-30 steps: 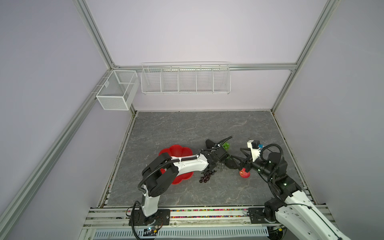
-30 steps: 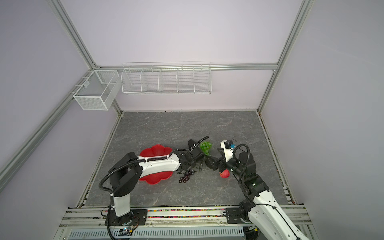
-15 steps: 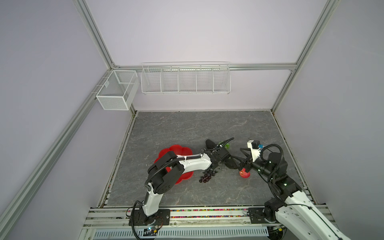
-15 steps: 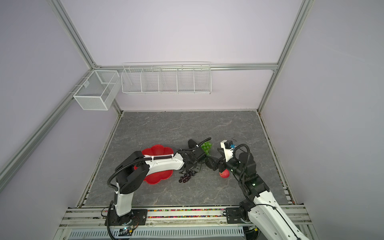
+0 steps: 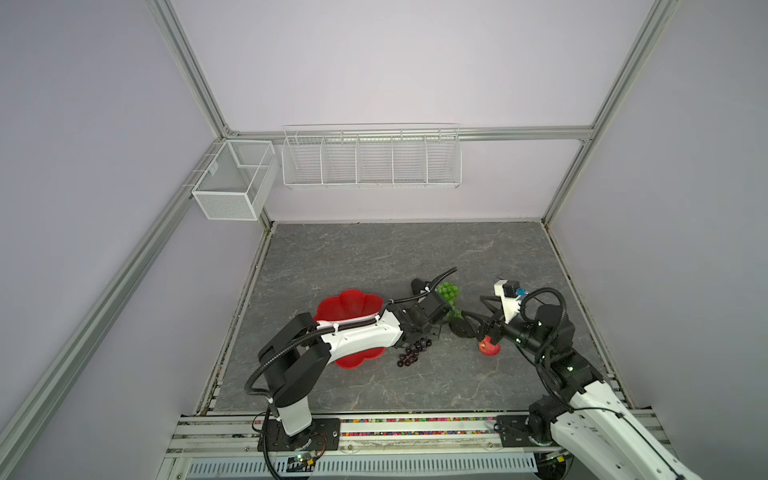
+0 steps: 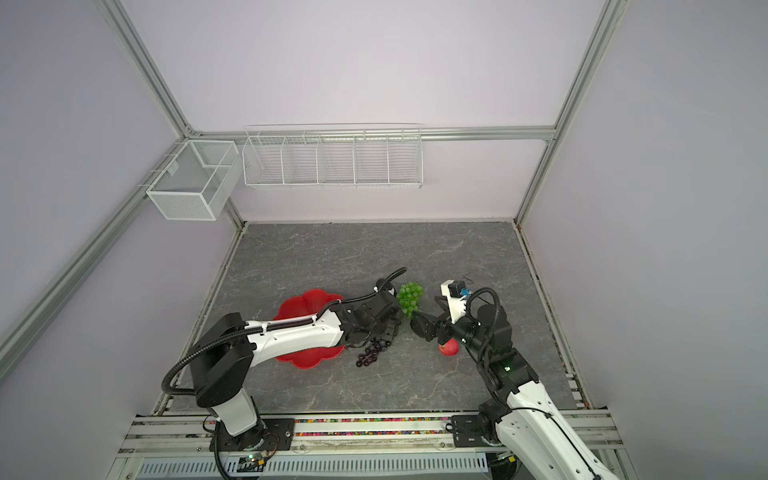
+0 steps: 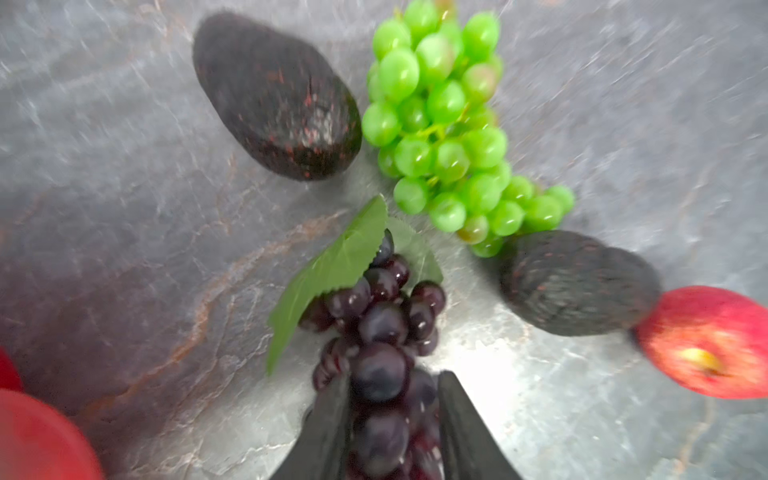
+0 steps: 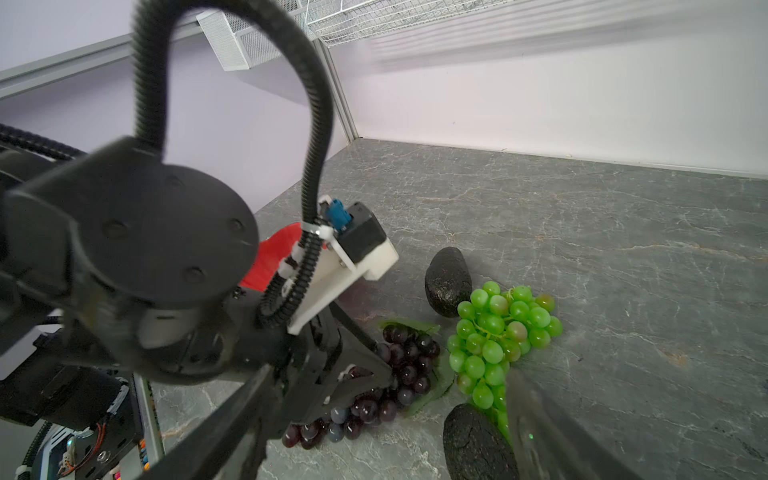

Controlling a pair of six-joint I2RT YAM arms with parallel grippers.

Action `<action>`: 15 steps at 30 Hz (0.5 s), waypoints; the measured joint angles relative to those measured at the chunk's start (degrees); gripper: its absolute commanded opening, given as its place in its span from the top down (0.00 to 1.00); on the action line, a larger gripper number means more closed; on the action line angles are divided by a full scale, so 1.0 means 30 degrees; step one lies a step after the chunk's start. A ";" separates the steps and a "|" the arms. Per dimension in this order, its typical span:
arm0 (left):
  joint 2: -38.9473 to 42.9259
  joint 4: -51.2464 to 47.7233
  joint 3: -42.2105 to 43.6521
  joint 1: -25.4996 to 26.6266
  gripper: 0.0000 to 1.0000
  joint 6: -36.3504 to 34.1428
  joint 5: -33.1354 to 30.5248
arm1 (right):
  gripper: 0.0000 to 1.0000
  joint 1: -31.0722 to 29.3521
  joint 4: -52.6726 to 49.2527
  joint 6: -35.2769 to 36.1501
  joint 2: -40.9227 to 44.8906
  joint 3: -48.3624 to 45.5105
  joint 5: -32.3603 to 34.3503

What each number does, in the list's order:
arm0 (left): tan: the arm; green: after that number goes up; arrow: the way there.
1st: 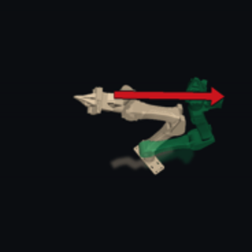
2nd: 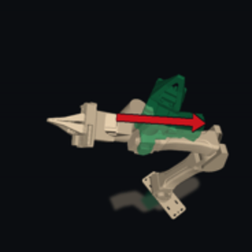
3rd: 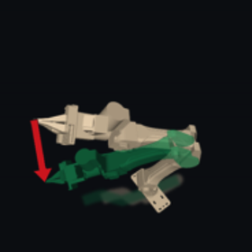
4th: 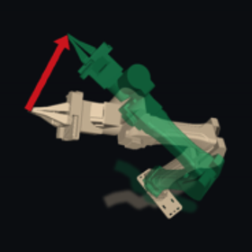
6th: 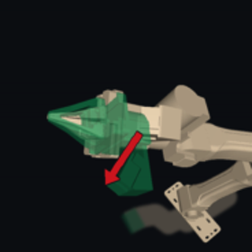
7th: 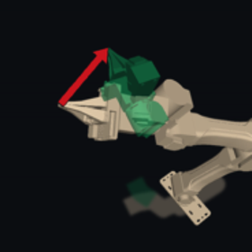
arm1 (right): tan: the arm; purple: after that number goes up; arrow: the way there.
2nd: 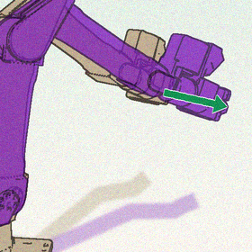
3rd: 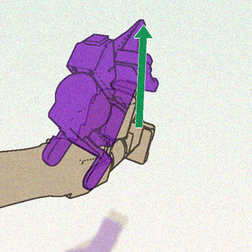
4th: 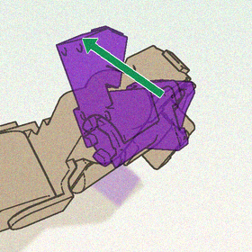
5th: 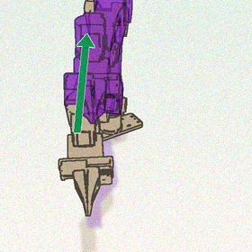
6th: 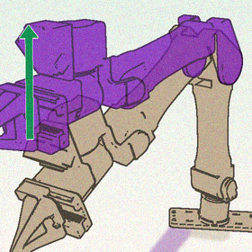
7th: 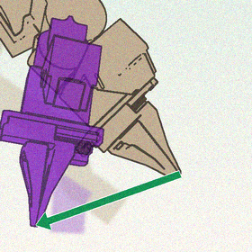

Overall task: Place and organize the fake fruits in the fruit bowl
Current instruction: 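Lower the left gripper and close it on the purple grapes' stem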

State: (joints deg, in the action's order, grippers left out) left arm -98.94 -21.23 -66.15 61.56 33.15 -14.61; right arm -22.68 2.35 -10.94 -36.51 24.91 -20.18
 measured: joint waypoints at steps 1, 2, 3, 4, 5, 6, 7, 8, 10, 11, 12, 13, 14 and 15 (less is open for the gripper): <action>0.0270 0.0138 0.0102 0.0000 0.65 -0.0007 -0.0066 | 0.12 0.0000 0.0007 0.0000 0.0000 0.0000 -0.0007; 0.0459 0.0291 0.0168 0.0000 0.63 -0.0007 -0.0146 | 0.12 0.0000 0.0007 0.0000 -0.0007 0.0000 -0.0007; 0.0546 0.0372 0.0175 0.0000 0.61 -0.0051 -0.0160 | 0.12 0.0000 0.0007 0.0000 -0.0015 0.0000 0.0000; 0.0554 0.0459 0.0175 0.0000 0.58 -0.0131 -0.0175 | 0.12 0.0000 0.0000 0.0000 -0.0015 0.0000 0.0000; 0.0495 0.0510 0.0160 0.0000 0.55 -0.0211 -0.0131 | 0.12 0.0000 0.0000 0.0000 -0.0015 0.0000 0.0000; 0.0401 0.0474 0.0146 0.0000 0.53 -0.0270 -0.0087 | 0.12 0.0000 0.0007 0.0000 -0.0007 0.0000 0.0000; 0.0226 0.0401 0.0124 0.0000 0.49 -0.0313 -0.0007 | 0.12 -0.0007 0.0000 0.0000 -0.0007 0.0000 0.0007; -0.0007 0.0262 0.0066 0.0000 0.47 -0.0306 0.0073 | 0.12 -0.0015 0.0000 0.0000 -0.0007 0.0000 0.0044; -0.0707 -0.0168 -0.0233 0.0000 0.44 -0.0255 0.0211 | 0.12 -0.0015 0.0000 0.0000 -0.0007 0.0000 0.0124; -0.1166 -0.0357 -0.0415 0.0000 0.42 -0.0240 0.0240 | 0.12 -0.0015 0.0007 0.0000 -0.0015 0.0000 0.0138; -0.1566 -0.0510 -0.0554 0.0007 0.41 -0.0189 0.0248 | 0.12 -0.0022 0.0000 0.0000 -0.0015 0.0000 0.0146; -0.1960 -0.0663 -0.0648 0.0007 0.41 -0.0175 0.0248 | 0.12 -0.0029 0.0000 0.0000 -0.0015 0.0000 0.0153; -0.2288 -0.0750 -0.0699 0.0000 0.41 -0.0160 0.0262 | 0.12 -0.0036 0.0000 0.0000 -0.0015 0.0000 0.0146; -0.2535 -0.0787 -0.0721 0.0007 0.41 -0.0153 0.0262 | 0.12 -0.0036 0.0007 0.0000 -0.0015 0.0000 0.0153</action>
State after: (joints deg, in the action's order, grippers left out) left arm -106.54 -23.59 -68.31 61.58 32.69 -13.82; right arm -22.79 2.37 -10.94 -36.56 24.91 -19.73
